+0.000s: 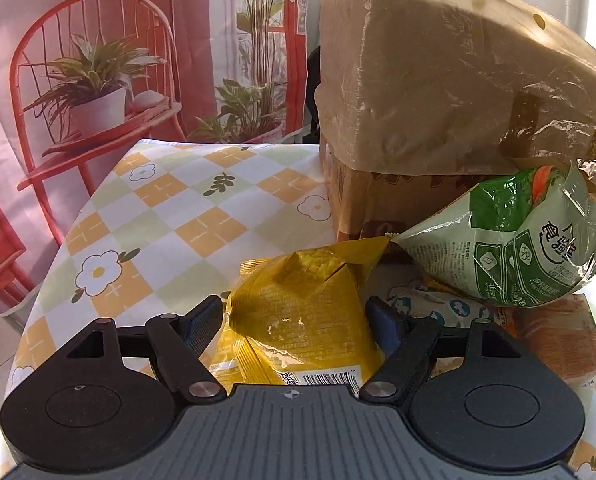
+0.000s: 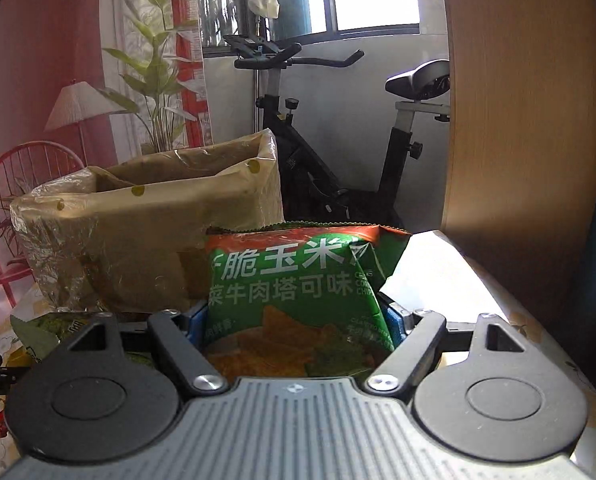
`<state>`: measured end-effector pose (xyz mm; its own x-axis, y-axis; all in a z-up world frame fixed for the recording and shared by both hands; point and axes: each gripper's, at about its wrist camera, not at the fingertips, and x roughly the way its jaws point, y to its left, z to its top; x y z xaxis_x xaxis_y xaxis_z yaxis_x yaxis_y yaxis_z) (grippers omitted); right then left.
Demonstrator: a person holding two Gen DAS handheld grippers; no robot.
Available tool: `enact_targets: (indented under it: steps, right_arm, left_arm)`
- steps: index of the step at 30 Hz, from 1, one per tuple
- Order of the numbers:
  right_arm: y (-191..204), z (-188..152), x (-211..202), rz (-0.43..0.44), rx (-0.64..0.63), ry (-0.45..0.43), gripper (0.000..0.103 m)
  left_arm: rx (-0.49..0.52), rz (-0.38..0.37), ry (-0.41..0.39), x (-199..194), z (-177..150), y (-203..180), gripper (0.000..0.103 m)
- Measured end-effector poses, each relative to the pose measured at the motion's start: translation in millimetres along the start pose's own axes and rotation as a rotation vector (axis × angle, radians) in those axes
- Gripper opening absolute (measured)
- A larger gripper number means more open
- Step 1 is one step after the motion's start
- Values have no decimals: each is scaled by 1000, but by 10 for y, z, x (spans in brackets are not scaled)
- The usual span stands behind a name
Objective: Organize snacks
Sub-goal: 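Carry both bags into the cardboard box and open both grippers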
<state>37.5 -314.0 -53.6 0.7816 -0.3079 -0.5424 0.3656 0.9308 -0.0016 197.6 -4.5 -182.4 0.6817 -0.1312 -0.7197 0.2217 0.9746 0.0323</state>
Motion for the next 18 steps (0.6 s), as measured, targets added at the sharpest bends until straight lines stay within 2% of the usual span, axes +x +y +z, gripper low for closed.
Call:
enact_targets:
  steps: [6, 7, 8, 10, 13, 18]
  right_arm:
    - [-24, -7, 53, 16, 9, 8, 80]
    - [-40, -9, 53, 16, 12, 9, 80]
    - [-47, -7, 51, 16, 14, 9, 80]
    - [-47, -13, 29, 16, 17, 7, 80]
    - [-48, -15, -13, 20, 15, -4, 80]
    - [-51, 44, -112, 37, 19, -44, 80]
  left_arm:
    - [24, 56, 48, 140, -20, 9, 80]
    - [19, 54, 52, 139, -23, 21, 76]
    - [10, 49, 51, 122, -24, 31, 67]
    - [-12, 42, 52, 74, -21, 75, 62]
    - [-60, -5, 9, -88, -15, 151, 60]
    - [-94, -22, -102, -566, 133, 212, 60]
